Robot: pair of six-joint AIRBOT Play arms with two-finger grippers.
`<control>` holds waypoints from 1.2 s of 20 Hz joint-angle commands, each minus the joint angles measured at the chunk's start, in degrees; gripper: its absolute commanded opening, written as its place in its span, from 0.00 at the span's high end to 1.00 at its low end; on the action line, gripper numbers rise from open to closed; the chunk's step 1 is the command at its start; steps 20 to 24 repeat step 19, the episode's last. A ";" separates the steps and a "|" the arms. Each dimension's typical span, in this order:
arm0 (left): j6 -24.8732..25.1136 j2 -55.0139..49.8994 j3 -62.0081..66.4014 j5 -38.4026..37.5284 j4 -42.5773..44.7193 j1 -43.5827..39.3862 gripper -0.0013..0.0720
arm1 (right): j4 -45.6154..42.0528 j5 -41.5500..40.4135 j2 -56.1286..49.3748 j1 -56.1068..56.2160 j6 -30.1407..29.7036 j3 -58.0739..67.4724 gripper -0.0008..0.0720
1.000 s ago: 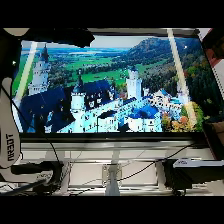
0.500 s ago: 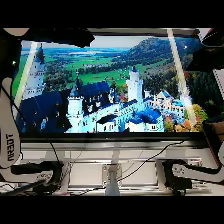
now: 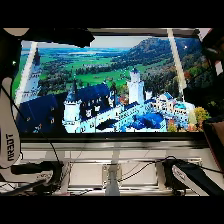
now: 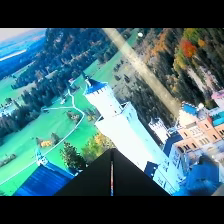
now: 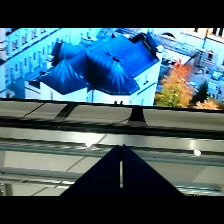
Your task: Fold the clothes and pants, and hang the long-sleeved shirts on hangers.
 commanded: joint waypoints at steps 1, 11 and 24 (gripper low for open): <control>-0.02 0.02 0.00 0.00 0.02 0.07 0.97 | -3.67 -3.87 4.31 0.35 0.79 -8.68 0.93; -0.02 0.02 0.00 0.00 0.02 0.07 0.97 | -1.75 -8.13 4.31 0.35 0.79 -8.79 0.93; 0.00 0.02 0.00 0.00 0.02 0.07 0.97 | -1.75 -8.13 4.31 0.35 0.79 -8.79 0.93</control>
